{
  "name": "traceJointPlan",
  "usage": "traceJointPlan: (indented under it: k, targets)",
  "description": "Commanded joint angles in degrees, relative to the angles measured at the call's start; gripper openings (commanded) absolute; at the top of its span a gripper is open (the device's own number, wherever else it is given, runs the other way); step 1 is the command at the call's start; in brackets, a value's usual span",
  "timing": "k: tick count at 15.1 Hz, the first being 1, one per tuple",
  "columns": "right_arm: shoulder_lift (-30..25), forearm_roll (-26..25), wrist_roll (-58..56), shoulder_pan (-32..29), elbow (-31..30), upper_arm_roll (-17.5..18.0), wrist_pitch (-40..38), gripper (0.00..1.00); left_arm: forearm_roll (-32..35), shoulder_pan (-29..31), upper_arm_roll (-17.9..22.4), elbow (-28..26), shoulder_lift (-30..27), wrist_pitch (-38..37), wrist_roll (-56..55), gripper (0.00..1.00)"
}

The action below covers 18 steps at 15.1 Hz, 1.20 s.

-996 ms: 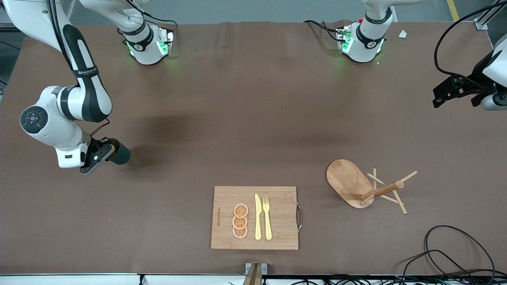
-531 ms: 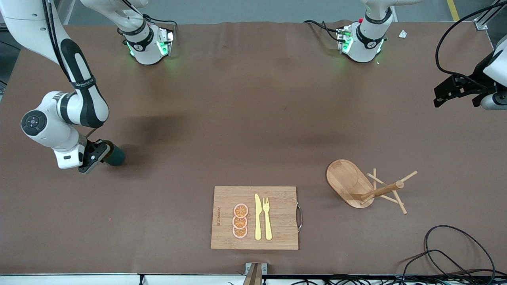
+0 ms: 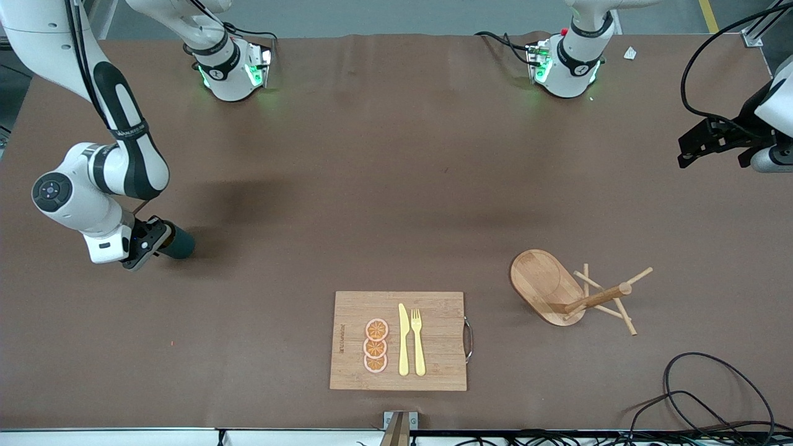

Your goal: Transfer cup from left to right arm and place

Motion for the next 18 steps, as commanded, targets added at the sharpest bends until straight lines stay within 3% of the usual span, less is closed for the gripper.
traceJointPlan:
  k: [1,5,14,18]
  targets:
    - [-1.2,-0.2,0.6,-1.4,0.2,1.2,-2.4,1.00,-1.2,0.7,-0.3,-0.6,-0.9,-0.4,1.2,1.00]
    - [-2.7,-0.2,10.8,-1.0,6.5,1.3,-15.3,1.00,-1.2,0.7,-0.3,-0.6,-1.2,-0.4,1.2,1.00]
    - [-8.5,-0.2,51.3,1.5,21.9,1.4,-40.7,1.00,-1.5,0.5,-0.4,-0.7,-1.9,-0.4,1.6,1.00]
    - [-9.9,-0.2,55.8,1.9,28.4,1.4,-50.7,1.00,-3.9,0.5,-0.4,-1.0,-2.0,-1.7,1.5,1.00]
